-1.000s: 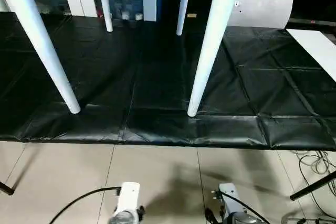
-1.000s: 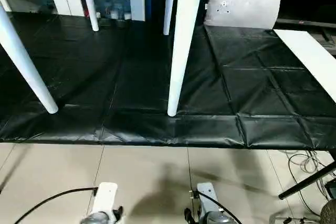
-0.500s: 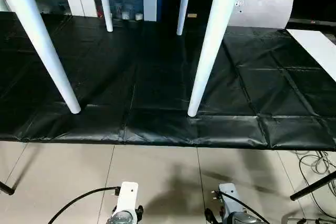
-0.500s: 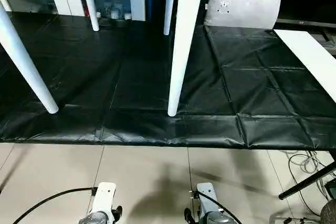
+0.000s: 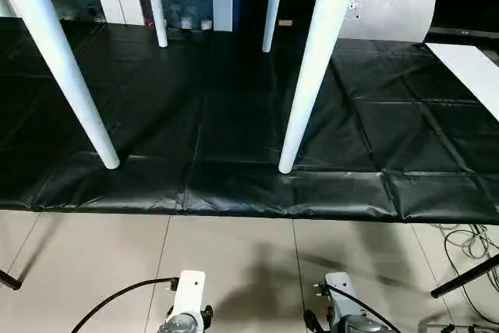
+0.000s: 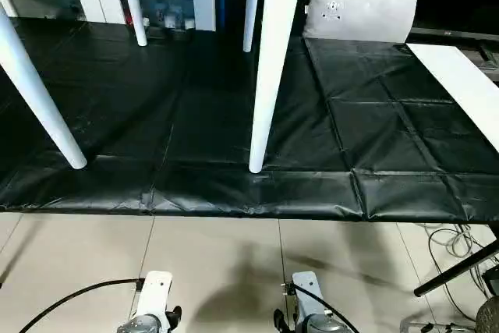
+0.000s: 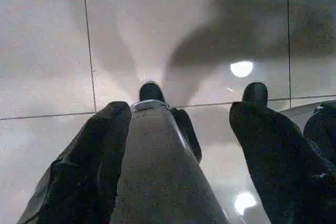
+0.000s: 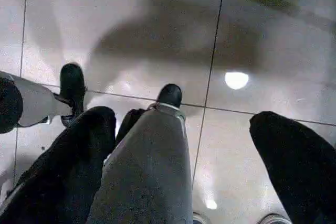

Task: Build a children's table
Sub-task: Flip table

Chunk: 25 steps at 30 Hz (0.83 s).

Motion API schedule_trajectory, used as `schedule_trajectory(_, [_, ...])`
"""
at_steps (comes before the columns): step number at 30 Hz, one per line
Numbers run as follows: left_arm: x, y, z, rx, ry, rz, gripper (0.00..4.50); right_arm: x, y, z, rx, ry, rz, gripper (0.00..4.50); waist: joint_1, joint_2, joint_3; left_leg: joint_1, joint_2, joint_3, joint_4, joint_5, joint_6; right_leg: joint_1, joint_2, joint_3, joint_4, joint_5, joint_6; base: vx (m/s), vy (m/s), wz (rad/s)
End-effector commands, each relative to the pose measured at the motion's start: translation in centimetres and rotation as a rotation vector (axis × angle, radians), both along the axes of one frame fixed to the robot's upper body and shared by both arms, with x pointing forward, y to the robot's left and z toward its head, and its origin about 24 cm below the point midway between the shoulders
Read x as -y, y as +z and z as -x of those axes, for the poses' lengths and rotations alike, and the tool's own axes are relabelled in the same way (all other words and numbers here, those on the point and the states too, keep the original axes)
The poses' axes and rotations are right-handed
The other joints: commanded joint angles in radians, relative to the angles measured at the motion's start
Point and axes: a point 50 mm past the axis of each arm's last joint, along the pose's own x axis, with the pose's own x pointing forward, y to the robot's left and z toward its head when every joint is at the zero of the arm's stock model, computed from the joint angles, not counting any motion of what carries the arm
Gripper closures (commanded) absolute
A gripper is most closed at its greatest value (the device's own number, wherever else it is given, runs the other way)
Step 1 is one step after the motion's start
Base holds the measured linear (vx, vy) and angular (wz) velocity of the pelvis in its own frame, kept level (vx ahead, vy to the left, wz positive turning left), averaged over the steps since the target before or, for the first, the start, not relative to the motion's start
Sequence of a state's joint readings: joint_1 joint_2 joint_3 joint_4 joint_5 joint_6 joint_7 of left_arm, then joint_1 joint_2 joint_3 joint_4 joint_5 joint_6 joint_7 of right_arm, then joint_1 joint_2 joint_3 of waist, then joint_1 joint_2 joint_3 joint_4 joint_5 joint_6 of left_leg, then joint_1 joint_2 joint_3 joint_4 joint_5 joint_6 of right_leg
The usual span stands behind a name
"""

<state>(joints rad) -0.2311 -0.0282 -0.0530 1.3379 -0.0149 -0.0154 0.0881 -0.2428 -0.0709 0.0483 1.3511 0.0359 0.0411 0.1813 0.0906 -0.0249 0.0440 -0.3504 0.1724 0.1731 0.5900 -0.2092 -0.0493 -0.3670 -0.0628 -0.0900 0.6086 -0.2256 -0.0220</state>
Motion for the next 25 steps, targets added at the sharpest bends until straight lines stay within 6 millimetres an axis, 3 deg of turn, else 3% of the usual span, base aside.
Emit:
schedule_trajectory(1, [-0.01,-0.49,1.25,-0.05,-0.002,0.005,1.06,0.28,0.07,-0.17,-0.003,0.005,0.015,0.0,0.005,0.0,-0.026,0.0,0.092,-0.041,-0.095,-0.306,0.019,0.02,-0.136,0.08,-0.108,-0.332,-0.171,0.0,0.0,0.0])
schedule_trajectory(25, [-0.01,-0.49,1.25,-0.05,-0.002,0.005,1.06,0.28,0.07,-0.17,-0.003,0.005,0.015,0.0,0.005,0.001,-0.025,-0.001,0.092,-0.04,-0.097,-0.301,0.022,0.02,-0.136,0.081,-0.11,-0.326,-0.171,0.0,0.0,0.0])
